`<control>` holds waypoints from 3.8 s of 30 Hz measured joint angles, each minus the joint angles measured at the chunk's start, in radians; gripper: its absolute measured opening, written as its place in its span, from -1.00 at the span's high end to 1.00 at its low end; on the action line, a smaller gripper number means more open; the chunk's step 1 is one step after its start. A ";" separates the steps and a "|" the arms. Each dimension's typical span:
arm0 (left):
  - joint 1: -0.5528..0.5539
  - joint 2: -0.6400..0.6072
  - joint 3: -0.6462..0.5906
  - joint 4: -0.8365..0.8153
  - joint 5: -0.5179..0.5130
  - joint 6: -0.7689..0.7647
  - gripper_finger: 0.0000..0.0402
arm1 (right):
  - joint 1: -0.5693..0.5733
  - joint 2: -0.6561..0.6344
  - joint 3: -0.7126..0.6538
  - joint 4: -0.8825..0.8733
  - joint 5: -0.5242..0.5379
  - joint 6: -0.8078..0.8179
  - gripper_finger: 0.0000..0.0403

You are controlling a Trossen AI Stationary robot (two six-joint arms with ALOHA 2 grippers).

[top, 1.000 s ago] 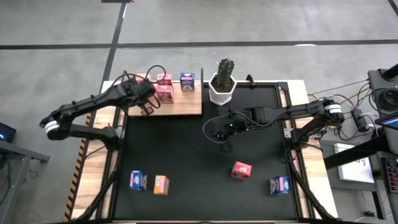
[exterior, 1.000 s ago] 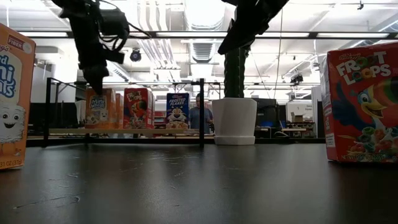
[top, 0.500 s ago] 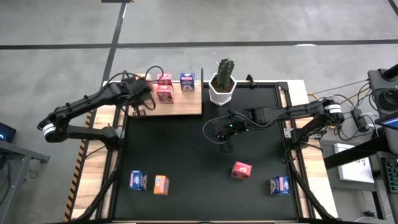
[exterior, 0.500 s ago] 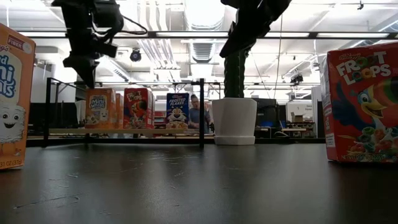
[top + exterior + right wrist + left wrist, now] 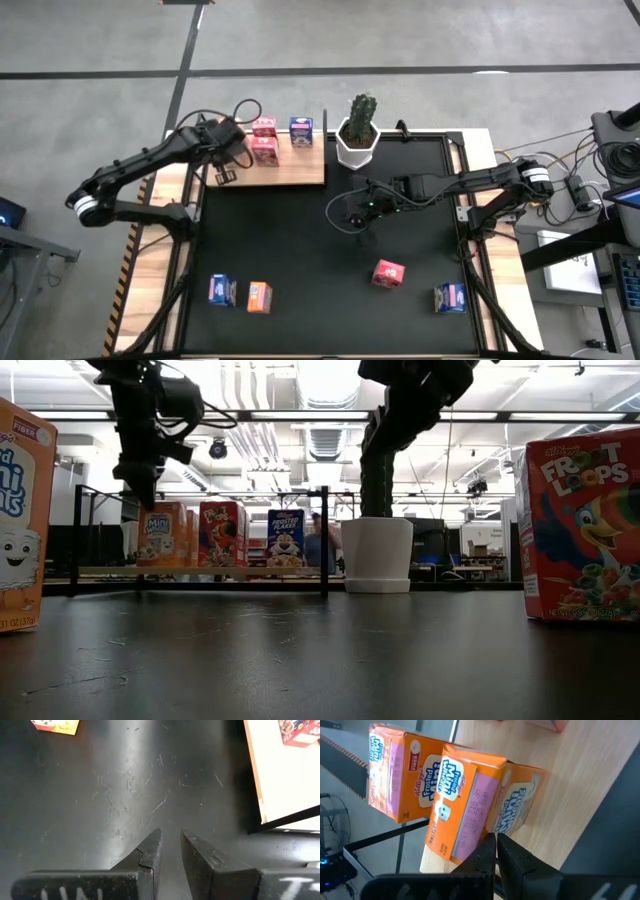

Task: Stack cereal on shelf
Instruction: Put the right orange cereal box on the shelf and align it with the other orange cereal box, then put the red cereal box on the shelf and align it with the other red cereal boxes

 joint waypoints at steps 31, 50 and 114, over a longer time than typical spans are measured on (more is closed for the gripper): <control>0.005 0.024 -0.001 0.068 0.119 -0.140 1.00 | 0.000 0.000 -0.013 0.003 0.000 0.000 0.70; 0.001 0.013 0.007 0.001 0.103 -0.127 1.00 | 0.000 0.000 -0.013 0.001 0.000 0.008 0.70; -0.301 -0.063 0.030 0.103 0.074 -0.324 1.00 | 0.134 -0.076 -0.019 -0.019 0.002 0.123 0.70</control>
